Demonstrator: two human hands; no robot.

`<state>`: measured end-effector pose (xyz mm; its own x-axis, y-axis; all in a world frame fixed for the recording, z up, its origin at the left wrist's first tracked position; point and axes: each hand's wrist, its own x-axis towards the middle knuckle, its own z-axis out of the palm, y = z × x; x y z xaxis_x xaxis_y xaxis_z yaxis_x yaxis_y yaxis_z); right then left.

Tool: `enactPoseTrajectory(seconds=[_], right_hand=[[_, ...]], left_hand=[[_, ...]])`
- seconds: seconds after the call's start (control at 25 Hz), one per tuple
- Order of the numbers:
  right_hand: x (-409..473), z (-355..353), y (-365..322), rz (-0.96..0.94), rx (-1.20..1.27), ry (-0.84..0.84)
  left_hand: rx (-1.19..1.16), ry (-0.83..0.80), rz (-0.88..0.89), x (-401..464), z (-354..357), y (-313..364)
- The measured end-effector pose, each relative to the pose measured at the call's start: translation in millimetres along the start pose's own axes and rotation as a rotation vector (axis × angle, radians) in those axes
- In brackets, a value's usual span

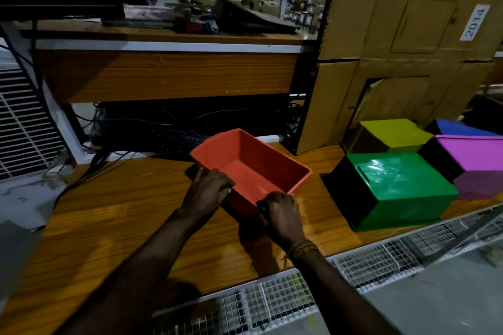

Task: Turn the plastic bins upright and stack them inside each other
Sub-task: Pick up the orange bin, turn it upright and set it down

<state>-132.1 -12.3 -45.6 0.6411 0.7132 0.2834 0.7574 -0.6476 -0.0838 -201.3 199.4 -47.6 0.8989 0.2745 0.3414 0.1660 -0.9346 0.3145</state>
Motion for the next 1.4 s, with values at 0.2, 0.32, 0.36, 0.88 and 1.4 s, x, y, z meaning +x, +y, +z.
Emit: enactPoseTrajectory(seconds=[0.2, 0.32, 0.36, 0.88, 1.4], right_hand=[[-6, -1, 8, 0.208, 0.048, 0.108], [-11, 2, -5, 0.207, 0.040, 0.119], [-11, 3, -6, 0.203, 0.035, 0.112], [12, 13, 30, 0.222, 0.189, 0.094], [36, 7, 58, 0.367, 0.724, -0.114]], left_hand=[[-0.104, 0.068, 0.001, 2, 9, 32], [-0.133, 0.086, -0.021, -1, 15, 50], [-0.141, 0.086, -0.036, -2, 16, 52], [-0.112, 0.109, -0.273, -21, 17, 81], [0.037, 0.262, -0.487, -10, 23, 122]])
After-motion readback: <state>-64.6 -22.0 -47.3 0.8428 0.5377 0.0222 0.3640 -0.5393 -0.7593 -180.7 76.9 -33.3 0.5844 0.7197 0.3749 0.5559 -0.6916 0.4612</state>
